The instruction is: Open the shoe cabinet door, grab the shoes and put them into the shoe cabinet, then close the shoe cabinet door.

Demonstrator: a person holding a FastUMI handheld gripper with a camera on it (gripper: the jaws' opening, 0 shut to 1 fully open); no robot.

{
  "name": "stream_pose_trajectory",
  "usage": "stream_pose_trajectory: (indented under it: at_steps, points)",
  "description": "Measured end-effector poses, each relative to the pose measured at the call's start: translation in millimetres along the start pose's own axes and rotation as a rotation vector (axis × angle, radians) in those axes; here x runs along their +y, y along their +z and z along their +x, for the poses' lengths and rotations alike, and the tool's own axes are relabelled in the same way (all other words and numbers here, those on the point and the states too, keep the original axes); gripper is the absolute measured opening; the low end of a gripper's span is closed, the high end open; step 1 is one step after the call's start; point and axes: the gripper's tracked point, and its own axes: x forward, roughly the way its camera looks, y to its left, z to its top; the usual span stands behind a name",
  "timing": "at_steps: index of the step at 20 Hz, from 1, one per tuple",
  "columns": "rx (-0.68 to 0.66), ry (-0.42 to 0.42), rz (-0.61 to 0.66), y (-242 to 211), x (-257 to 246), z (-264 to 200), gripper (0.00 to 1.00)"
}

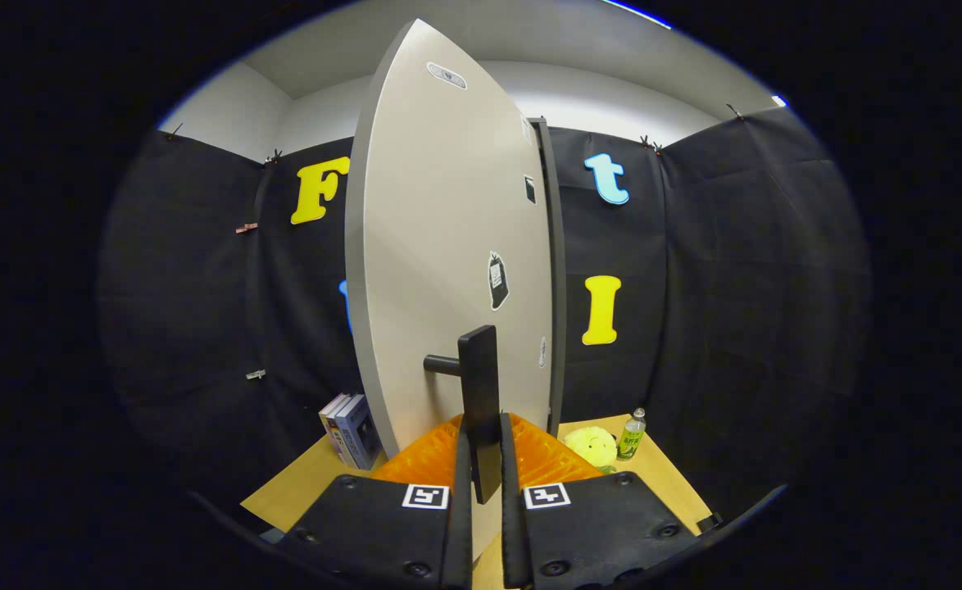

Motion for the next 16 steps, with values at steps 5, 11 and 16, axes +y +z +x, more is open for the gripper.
stream_pose_trajectory:
  at_steps: [5, 11, 16]
  points:
    - [-0.064, -0.046, -0.059, 20.6, -41.8, 1.5, 0.19]
    - [-0.076, -0.095, -0.024, 23.9, -67.5, -1.5, 0.13]
    - [-0.081, -0.106, -0.015, 26.6, -84.7, -5.1, 0.13]
